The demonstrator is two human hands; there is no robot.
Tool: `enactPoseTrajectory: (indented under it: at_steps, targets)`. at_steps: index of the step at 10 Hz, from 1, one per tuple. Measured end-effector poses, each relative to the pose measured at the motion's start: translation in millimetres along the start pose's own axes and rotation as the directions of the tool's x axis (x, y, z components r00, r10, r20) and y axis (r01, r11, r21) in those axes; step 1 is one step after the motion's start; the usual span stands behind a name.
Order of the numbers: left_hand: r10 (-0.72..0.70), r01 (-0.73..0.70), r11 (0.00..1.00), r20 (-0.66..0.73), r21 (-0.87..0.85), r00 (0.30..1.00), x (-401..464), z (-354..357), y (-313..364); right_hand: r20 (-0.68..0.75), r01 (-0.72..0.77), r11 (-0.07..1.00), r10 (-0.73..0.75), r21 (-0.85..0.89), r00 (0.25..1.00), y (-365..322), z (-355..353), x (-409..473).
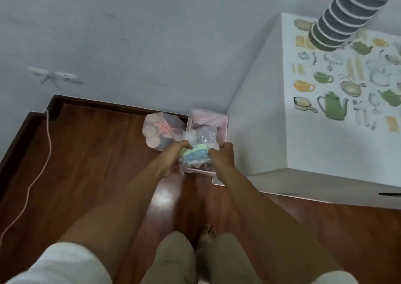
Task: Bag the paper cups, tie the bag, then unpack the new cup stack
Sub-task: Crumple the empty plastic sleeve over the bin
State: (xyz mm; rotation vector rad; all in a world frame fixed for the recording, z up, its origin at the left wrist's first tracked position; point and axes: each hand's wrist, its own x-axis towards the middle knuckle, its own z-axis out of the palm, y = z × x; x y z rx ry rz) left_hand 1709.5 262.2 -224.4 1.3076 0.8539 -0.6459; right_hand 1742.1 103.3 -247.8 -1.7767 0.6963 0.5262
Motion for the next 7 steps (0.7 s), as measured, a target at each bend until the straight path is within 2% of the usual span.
enactPoseTrajectory:
  at_steps: [1, 2, 3, 4, 6, 7]
  targets:
    - [-0.001, 0.0, 1.0, -0.014, -0.025, 1.0, 51, 13, -36, -0.168, 0.043, 0.99, -0.066, -0.136, 0.984, 37, 13, 40]
    - [0.127, -0.127, 0.992, -0.224, 0.015, 0.966, 111, 27, -71, -0.256, 0.084, 0.976, -0.135, -0.202, 0.957, 70, 28, 84]
    - [0.228, -0.195, 0.971, -0.276, 0.14, 0.934, 150, 38, -98, -0.235, 0.116, 0.937, -0.2, -0.328, 0.951, 93, 34, 115]
    - [0.391, -0.286, 0.88, -0.237, 0.378, 0.889, 173, 36, -115, -0.151, 0.208, 0.856, -0.311, -0.473, 0.938, 105, 36, 131]
    - [0.351, -0.168, 0.803, -0.226, 0.572, 0.909, 132, 2, -91, -0.054, 0.226, 0.851, -0.284, -0.474, 0.957, 74, 32, 84]
    - [0.417, -0.176, 0.715, -0.211, 0.677, 0.884, 76, -12, -47, -0.046, 0.258, 0.865, -0.307, -0.43, 0.951, 32, 28, 44]
